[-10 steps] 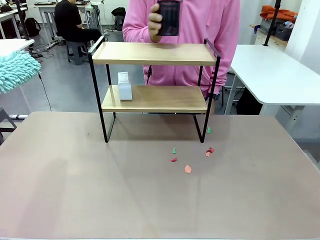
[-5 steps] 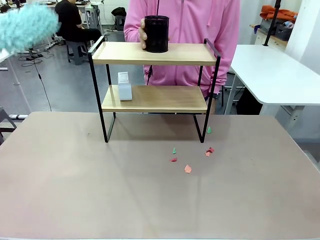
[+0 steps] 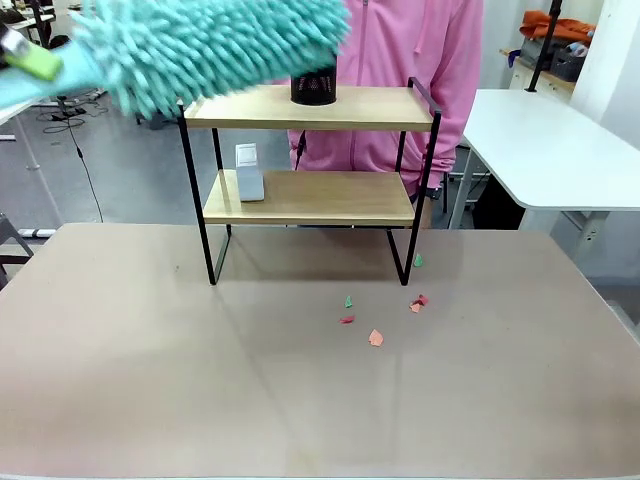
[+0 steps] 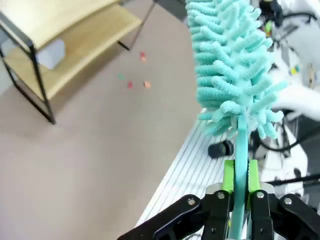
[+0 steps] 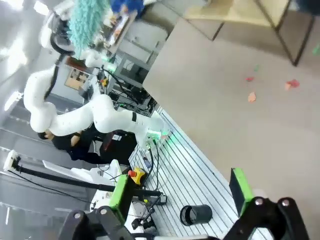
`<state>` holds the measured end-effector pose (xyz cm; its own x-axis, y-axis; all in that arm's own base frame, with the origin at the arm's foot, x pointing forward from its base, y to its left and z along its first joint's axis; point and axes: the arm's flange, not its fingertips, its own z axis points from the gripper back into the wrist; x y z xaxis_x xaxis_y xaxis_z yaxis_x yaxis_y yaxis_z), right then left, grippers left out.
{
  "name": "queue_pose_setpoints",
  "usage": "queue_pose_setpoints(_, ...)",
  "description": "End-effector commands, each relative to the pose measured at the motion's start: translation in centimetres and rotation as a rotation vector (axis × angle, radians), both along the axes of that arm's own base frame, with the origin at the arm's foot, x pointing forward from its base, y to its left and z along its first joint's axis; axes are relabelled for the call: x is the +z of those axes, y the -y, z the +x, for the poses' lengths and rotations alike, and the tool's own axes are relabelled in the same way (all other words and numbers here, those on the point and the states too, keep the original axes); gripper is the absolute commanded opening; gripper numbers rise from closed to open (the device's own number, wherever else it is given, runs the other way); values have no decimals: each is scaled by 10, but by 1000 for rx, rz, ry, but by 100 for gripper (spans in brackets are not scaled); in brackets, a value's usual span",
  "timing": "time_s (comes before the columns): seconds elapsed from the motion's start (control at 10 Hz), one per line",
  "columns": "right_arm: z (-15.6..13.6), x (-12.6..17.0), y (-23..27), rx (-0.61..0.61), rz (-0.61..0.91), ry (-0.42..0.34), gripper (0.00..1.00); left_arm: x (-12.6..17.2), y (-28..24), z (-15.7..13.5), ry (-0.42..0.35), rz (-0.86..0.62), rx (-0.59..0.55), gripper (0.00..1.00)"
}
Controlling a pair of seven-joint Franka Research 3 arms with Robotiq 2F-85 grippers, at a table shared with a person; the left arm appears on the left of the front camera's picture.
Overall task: Clean the shelf.
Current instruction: Hand the Duster back to the human.
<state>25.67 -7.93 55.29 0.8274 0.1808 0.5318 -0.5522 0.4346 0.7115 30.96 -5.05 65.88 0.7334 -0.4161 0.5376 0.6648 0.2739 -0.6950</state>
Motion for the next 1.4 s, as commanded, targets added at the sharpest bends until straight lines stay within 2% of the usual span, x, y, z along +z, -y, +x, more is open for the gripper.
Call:
queue_pose_setpoints(0.0,13,6,32,-77,23,-47,100,17,-15,-7,22,-38,80,12)
queue_pose_setpoints(0.1,0,0,0,0,0,0,100,17,-15,-7,22,-38,80,12)
queue_pose_setpoints(0.2,5,-7,8,-26,20,-12,100,-5,0,4,-9,7,2,12)
queue_pose_setpoints(0.3,19,5,-13,-17,101,76,100,-5,24,3,-17,13,-120,12)
queue_pose_setpoints(0.4,27,13,-29,-6,131,121,100,-4,37,0,-10,14,-193,12)
queue_pose_setpoints(0.6,37,22,-83,55,160,159,100,-7,68,-10,-33,49,-345,12)
queue_pose_setpoints(0.9,32,1,-166,163,112,123,100,-22,105,-16,-73,115,-529,12)
queue_pose_setpoints(1.1,16,-2,-202,328,98,58,100,-30,120,-15,-63,182,-542,12)
queue_pose_setpoints(1.3,0,-6,-221,410,56,19,100,-41,128,-17,-77,237,-600,12)
